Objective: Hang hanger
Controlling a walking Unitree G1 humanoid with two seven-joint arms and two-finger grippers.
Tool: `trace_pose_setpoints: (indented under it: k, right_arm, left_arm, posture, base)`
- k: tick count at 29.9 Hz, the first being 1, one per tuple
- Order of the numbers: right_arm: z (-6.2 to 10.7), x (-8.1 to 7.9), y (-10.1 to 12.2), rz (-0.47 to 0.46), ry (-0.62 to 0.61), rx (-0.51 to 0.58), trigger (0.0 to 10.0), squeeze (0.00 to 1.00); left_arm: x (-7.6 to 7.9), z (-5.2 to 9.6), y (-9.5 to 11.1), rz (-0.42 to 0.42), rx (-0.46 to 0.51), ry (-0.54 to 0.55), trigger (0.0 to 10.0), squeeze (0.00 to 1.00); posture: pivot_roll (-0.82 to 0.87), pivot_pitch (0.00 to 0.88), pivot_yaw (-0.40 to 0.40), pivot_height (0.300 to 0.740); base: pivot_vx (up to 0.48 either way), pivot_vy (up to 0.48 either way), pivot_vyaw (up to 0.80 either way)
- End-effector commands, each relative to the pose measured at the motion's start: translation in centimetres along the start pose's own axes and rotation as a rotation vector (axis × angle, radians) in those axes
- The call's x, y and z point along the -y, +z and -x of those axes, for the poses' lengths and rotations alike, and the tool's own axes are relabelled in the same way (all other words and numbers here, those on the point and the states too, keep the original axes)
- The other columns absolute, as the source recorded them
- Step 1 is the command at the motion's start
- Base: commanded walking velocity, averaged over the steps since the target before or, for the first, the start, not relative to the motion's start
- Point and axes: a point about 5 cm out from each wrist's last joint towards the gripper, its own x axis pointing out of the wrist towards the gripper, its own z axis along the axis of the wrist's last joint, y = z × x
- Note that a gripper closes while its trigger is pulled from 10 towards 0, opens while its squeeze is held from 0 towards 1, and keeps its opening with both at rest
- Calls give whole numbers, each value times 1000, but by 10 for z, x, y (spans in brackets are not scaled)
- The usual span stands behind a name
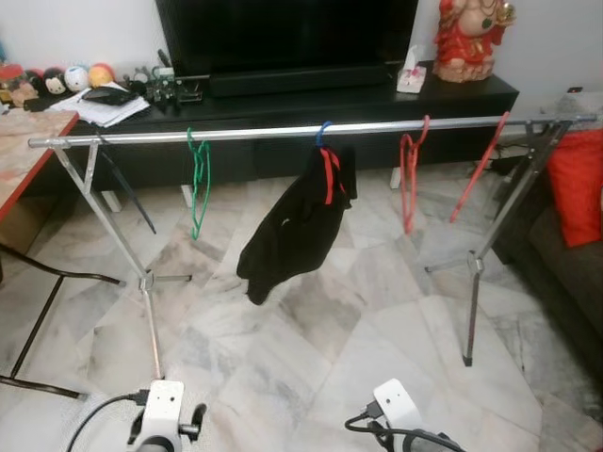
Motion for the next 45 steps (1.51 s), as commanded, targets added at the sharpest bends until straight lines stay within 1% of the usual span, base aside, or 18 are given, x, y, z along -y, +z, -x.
trace_pose_setpoints:
  k: [1, 4, 5, 6, 9, 15, 17, 18, 19, 21, 23, 24, 26, 27, 31, 37, 39, 45]
  right_arm:
    - [0, -1, -2, -33, -11, -2, 10000, 0]
    - [0, -1, -2, -36, -11, -2, 10000, 0]
    - [0, -2, -3, -61, -17, -3, 10000, 0]
    - [0, -2, -4, -73, -19, -4, 10000, 0]
    - [0, -2, -5, -89, -21, -8, 10000, 0]
    - [0, -3, -6, -114, -27, -7, 10000, 0]
    - [1, -4, -9, -238, -61, -11, 10000, 0]
    - [1, -4, -9, -238, -61, -11, 10000, 0]
    - [1, -5, -13, -348, -93, -26, 10000, 0]
    - [1, -5, -15, -383, -106, -41, 10000, 0]
    - [1, -5, -15, -371, -111, -59, 10000, 0]
    - [1, -5, -15, -371, -111, -59, 10000, 0]
    - [1, -5, -14, -337, -103, -60, 10000, 0]
    - [1, -5, -14, -346, -103, -60, 10000, 0]
    - [1, -4, -13, -324, -99, -61, 10000, 0]
    - [1, -5, -13, -323, -100, -63, 10000, 0]
    - [0, -5, -12, -322, -100, -62, 10000, 0]
    - [0, -5, -12, -316, -98, -61, 10000, 0]
  left_arm:
    - [-4, 1, -14, 36, -72, 36, 10000, 0]
    - [-4, 1, -17, 50, -86, 45, 10000, 0]
    - [-3, 1, -22, 83, -109, 56, 10000, 0]
    - [-2, 1, -23, 88, -117, 55, 10000, 0]
    - [1, 2, -26, 92, -130, 53, 10000, 0]
    - [3, 2, -32, 101, -153, 55, 10000, 0]
    - [3, 2, -33, 104, -155, 57, 10000, 0]
    - [3, 2, -33, 104, -155, 57, 10000, 0]
    - [2, 3, -34, 105, -155, 57, 10000, 0]
    - [-2, 4, -35, 115, -158, 71, 10000, 0]
    - [-6, 4, -36, 127, -161, 86, 10000, 0]
    - [-6, 4, -36, 127, -161, 86, 10000, 0]
    - [-6, 4, -37, 130, -164, 79, 10000, 0]
    - [-6, 4, -38, 138, -165, 81, 10000, 0]
    - [-5, 4, -38, 144, -165, 83, 10000, 0]
    - [-4, 4, -39, 127, -176, 75, 10000, 0]
    - [-5, 4, -39, 92, -180, 73, 10000, 0]
    - [-6, 5, -42, 95, -195, 82, 10000, 0]
  posture:
    - [-96, 0, 34, 740]
    - [-96, 0, 34, 740]
    - [-95, 0, 35, 740]
    - [-95, 0, 35, 740]
    - [-97, 0, 35, 740]
    - [-105, 0, 38, 740]
    - [-109, 0, 41, 740]
    - [-109, 0, 41, 740]
    - [-113, 0, 44, 740]
    - [-114, 0, 41, 740]
    - [-118, 0, 44, 740]
    - [-118, 0, 44, 740]
    - [-118, 0, 43, 740]
    - [-118, 0, 43, 740]
    - [-120, 0, 43, 740]
    - [-118, 0, 43, 740]
    - [-119, 0, 46, 740]
    - [-124, 0, 52, 740]
  base:
    - [0, 0, 0]
    - [0, 0, 0]
    - [0, 0, 0]
    - [0, 0, 0]
    - [0, 0, 0]
    - [0, 0, -637]
    - [0, 0, -712]
    - [0, 0, -712]
    - [0, 0, -644]
    - [0, 0, -634]
    - [0, 0, -634]
    - [0, 0, -650]
    - [0, 0, -675]
    - [0, 0, -681]
    - [0, 0, -681]
    - [0, 0, -683]
    - [0, -152, -681]
    - [0, -341, -684]
